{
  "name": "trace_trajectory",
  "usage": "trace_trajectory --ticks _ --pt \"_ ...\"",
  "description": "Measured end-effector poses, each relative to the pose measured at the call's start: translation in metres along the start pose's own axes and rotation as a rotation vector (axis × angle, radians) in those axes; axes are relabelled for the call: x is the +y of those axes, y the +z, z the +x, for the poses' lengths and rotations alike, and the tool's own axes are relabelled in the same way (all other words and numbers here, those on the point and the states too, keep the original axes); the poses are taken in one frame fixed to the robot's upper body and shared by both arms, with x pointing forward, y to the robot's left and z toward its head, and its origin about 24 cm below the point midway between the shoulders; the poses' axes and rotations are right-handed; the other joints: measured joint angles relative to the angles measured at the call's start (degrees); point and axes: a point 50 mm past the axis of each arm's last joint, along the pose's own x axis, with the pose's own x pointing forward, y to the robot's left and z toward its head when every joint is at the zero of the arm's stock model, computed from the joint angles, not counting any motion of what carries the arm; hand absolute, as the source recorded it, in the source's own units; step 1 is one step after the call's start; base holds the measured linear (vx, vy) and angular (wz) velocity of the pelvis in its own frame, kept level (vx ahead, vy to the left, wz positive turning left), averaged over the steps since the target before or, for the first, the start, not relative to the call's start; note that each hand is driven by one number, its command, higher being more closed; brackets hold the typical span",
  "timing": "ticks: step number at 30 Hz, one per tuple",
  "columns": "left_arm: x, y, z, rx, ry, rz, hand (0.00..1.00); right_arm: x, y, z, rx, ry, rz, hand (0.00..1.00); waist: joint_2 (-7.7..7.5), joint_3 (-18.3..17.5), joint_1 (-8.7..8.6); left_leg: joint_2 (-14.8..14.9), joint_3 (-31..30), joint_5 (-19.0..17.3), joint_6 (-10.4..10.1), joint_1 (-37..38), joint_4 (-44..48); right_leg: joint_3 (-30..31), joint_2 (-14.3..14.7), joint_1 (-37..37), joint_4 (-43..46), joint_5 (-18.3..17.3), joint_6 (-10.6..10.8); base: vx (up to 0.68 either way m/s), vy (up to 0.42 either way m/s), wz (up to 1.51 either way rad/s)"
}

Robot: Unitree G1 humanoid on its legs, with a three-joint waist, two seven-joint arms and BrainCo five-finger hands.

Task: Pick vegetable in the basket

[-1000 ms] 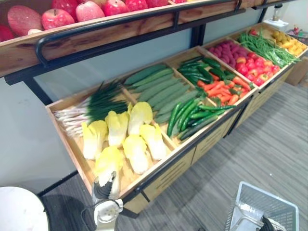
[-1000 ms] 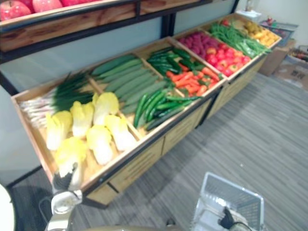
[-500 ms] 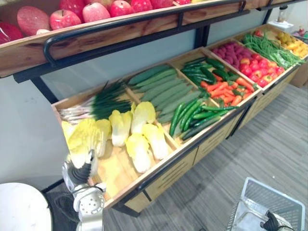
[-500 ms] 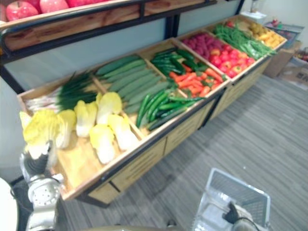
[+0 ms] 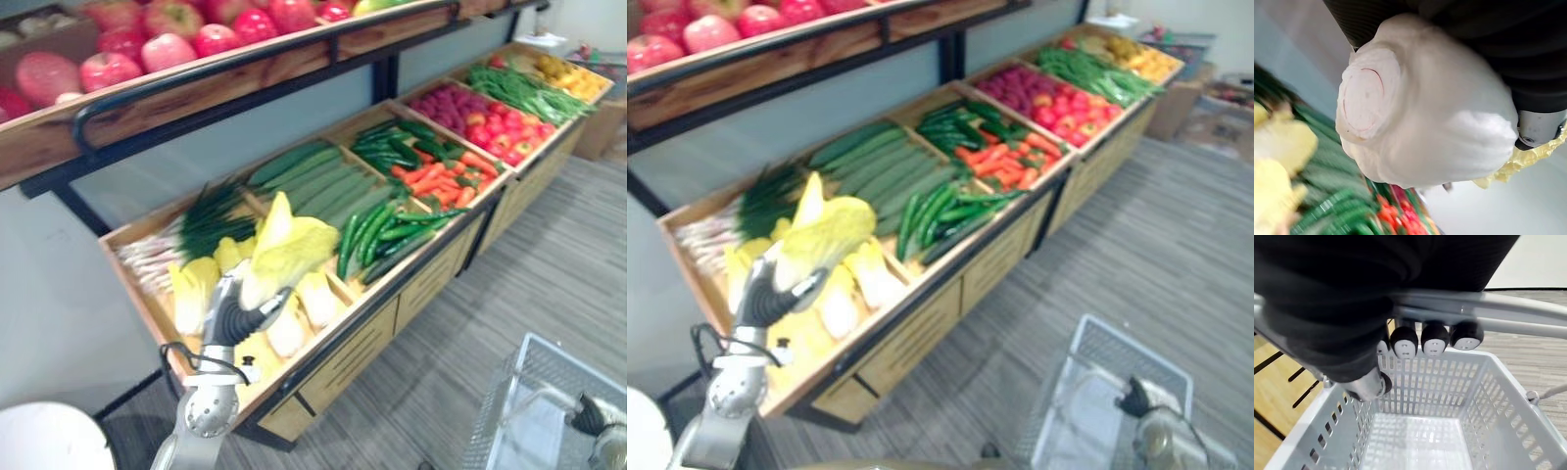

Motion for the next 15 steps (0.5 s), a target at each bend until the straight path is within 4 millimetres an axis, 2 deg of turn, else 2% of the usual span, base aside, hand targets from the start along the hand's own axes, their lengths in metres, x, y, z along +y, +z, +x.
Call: trace_trajectory --ticks 2,3,4,7,10,12,13,15 --pt "-0.007 0.004 0.003 -0.014 -0.048 -0.074 1.00 -0.012 0.012 0.009 -0.037 -0.022 -0.014 1.00 0.12 0.04 0.04 0.17 3.09 -0.38 -0.15 1.39 0.02 3.17 0.59 -0.18 -0.60 0.94 -0.02 -0.01 0.018 -1.12" --pt "-0.014 0.008 0.006 -0.029 -0.092 -0.146 1.00 -0.021 0.028 0.017 -0.081 -0.036 -0.034 1.00 0.17 0.06 0.08 0.54 6.66 -1.18 -0.49 3.15 0.15 6.59 1.58 -0.51 -0.64 1.58 -0.09 -0.03 -0.001 -1.23" --pt "-0.018 0.010 0.006 -0.036 -0.106 -0.176 1.00 -0.025 0.036 0.020 -0.103 -0.042 -0.044 1.00 0.17 0.07 0.12 0.68 8.10 -1.45 -0.59 3.82 0.17 8.02 1.96 -0.67 -0.65 1.89 -0.12 -0.04 -0.011 -1.29" --pt "-0.033 0.020 0.009 -0.073 -0.214 -0.278 1.00 -0.036 0.067 0.026 -0.209 -0.058 -0.085 1.00 0.05 0.24 0.70 1.32 15.44 -3.24 -2.21 6.96 -0.04 14.53 3.75 -0.92 -0.93 2.50 0.12 -0.05 -0.027 -1.23" --pt "-0.046 0.032 0.011 -0.132 -0.330 -0.342 1.00 -0.047 0.099 0.025 -0.329 -0.102 -0.119 1.00 -0.41 0.55 0.84 2.08 22.14 -4.05 -3.22 9.04 -0.05 19.30 5.85 -1.79 -1.60 2.57 0.28 -0.06 -0.069 -1.06" --pt "-0.053 0.043 0.012 -0.180 -0.403 -0.385 1.00 -0.055 0.125 0.019 -0.433 -0.146 -0.129 1.00 -0.79 0.91 1.56 2.91 26.99 -4.80 -4.31 10.21 1.03 21.67 7.49 -2.87 -1.39 3.66 1.18 -0.02 -0.087 -0.99" --pt "-0.055 0.046 0.013 -0.196 -0.422 -0.391 1.00 -0.055 0.132 0.017 -0.463 -0.150 -0.134 1.00 -0.92 0.99 1.65 3.47 28.10 -5.34 -4.96 10.29 2.14 22.62 8.04 -3.01 -1.37 3.77 1.20 0.00 -0.104 -0.87" --pt "-0.061 0.059 0.015 -0.255 -0.490 -0.432 1.00 -0.056 0.161 0.006 -0.590 -0.153 -0.151 1.00 -0.83 1.45 1.64 5.73 31.51 -7.23 -5.85 11.11 6.04 25.19 10.03 -3.07 -0.71 4.33 0.62 0.01 -0.081 -0.74"
